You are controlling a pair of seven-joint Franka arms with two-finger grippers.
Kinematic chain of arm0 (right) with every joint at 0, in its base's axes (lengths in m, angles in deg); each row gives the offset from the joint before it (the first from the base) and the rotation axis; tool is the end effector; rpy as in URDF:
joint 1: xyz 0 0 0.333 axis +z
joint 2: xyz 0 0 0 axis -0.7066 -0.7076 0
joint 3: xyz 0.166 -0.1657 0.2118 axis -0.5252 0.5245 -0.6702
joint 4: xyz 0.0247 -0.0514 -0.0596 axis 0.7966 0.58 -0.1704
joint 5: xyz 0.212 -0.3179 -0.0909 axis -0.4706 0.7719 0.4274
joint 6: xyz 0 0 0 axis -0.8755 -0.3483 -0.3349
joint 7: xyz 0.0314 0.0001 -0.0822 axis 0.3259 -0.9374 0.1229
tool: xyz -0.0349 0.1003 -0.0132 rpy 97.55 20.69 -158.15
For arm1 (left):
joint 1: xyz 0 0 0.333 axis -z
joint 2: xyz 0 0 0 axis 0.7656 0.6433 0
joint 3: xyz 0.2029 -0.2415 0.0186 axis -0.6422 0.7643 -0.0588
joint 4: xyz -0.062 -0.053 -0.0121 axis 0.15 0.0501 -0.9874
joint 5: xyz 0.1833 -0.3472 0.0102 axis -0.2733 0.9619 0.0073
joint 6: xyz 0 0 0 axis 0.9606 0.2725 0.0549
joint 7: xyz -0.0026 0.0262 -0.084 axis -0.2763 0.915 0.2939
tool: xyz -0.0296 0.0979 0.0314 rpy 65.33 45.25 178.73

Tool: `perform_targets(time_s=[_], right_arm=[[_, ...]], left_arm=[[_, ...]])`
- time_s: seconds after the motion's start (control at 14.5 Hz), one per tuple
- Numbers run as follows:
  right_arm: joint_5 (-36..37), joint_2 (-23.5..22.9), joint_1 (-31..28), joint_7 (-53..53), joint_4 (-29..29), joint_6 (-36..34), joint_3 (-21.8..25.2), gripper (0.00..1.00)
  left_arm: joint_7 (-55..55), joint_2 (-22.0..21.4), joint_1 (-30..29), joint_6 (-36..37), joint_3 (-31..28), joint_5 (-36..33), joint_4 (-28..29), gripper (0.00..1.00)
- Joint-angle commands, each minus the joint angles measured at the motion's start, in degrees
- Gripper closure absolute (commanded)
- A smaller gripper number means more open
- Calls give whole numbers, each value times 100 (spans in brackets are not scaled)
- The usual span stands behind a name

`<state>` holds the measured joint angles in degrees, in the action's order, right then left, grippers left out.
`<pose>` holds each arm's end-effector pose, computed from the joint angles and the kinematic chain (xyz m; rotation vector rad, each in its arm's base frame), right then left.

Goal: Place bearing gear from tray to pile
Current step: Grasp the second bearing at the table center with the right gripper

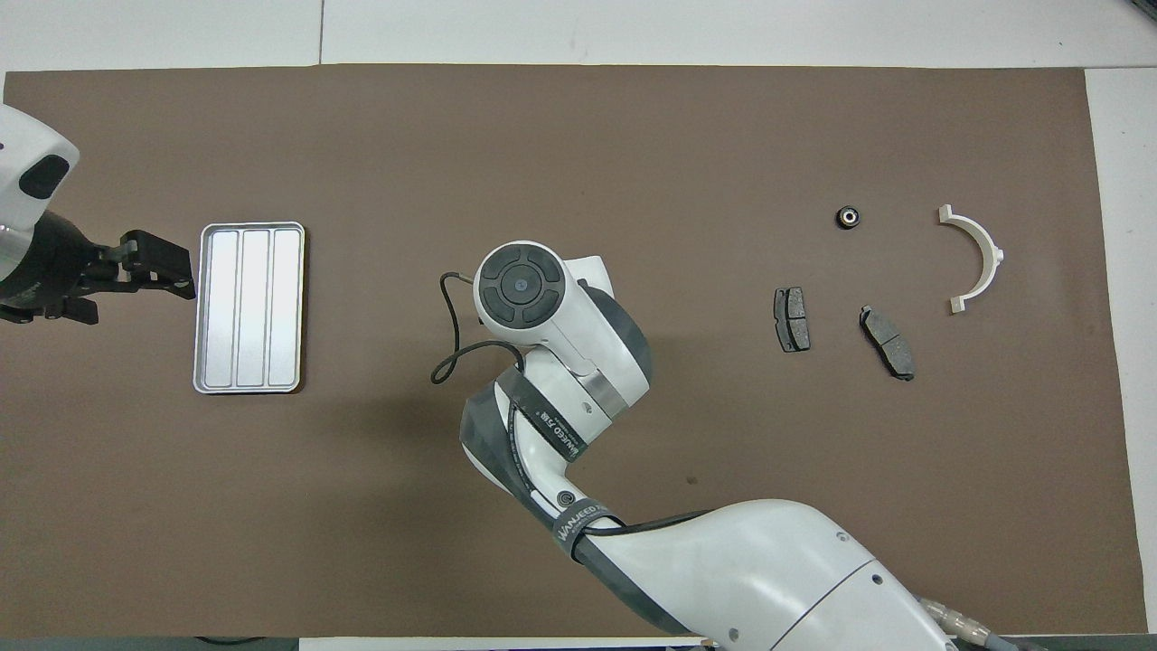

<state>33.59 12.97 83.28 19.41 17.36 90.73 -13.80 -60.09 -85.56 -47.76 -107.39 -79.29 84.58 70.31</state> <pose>0.5590 0.4481 0.3185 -2.9782 0.8030 -0.0798 0.5551 -0.0440 0.5759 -3.1201 -0.2829 0.1415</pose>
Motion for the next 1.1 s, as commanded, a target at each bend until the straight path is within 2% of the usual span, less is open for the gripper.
perform_targets(time_s=[0.0,0.69,0.83,1.03], right_arm=[[148,-135,-79,-77,-49,215,-52,0],[210,-206,-26,-24,171,251,-61,10],[183,-206,-26,-24,171,242,-61,17],[139,-206,-18,-24,171,215,-61,42]], left_arm=[[73,-186,157,16,-85,79,173,0],[81,-264,78,25,-111,167,103,0],[73,-343,78,60,-103,167,85,0],[90,-370,131,-1,-103,158,137,0]])
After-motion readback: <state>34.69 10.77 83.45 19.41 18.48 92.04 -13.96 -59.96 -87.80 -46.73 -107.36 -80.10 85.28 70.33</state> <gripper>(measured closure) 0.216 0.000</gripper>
